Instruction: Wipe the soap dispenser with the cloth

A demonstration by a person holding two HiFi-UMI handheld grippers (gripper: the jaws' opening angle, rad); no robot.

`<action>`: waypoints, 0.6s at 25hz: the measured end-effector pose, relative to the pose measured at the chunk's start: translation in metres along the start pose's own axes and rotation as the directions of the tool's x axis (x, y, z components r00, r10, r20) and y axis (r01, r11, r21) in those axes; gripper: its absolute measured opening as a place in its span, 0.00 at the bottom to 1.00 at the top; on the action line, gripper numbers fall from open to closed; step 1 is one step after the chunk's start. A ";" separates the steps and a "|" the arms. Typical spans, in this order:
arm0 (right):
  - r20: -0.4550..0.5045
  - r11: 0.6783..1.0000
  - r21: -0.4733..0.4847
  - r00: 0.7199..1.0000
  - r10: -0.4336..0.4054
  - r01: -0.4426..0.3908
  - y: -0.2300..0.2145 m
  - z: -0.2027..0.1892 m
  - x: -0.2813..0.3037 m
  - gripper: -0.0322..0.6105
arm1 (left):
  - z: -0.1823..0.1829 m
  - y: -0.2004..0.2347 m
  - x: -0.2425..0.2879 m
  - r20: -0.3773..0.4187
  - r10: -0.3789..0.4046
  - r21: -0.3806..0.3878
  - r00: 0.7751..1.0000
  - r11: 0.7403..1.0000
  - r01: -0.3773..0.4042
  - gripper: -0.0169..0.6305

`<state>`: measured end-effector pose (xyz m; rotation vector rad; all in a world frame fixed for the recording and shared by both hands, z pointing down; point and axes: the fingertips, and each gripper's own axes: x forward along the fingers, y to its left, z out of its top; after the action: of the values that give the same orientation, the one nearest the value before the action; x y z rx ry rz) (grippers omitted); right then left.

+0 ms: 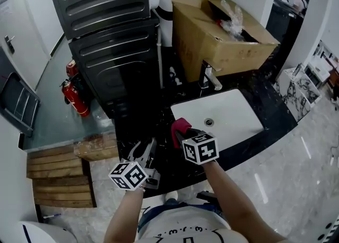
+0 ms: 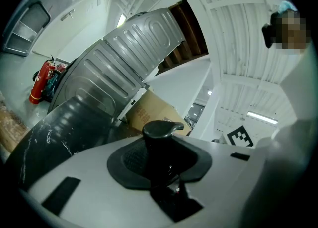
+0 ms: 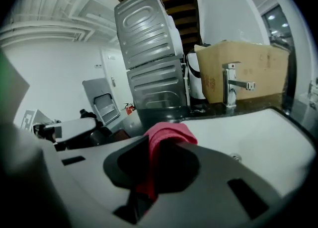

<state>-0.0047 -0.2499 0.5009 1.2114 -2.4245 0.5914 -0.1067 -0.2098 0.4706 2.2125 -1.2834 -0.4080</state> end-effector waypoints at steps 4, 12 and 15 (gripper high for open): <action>-0.077 0.994 -0.073 0.994 -0.081 0.076 -0.013 -0.013 -0.007 0.13 | 0.001 -0.006 0.006 -0.053 -0.021 0.080 0.998 0.996 0.025 0.19; 0.086 0.983 0.111 0.983 -0.159 0.149 -0.039 0.002 -0.058 0.13 | -0.004 -0.029 0.034 -0.241 0.011 0.515 0.970 0.849 0.119 0.19; 0.120 0.978 0.122 0.975 -0.186 0.172 -0.044 0.006 -0.071 0.13 | -0.010 -0.032 0.039 -0.260 0.039 0.598 0.965 0.791 0.130 0.19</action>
<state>0.0704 -0.2293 0.4697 1.5411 -2.3790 0.6166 -0.0593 -0.2275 0.4602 2.7113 -1.3416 0.3425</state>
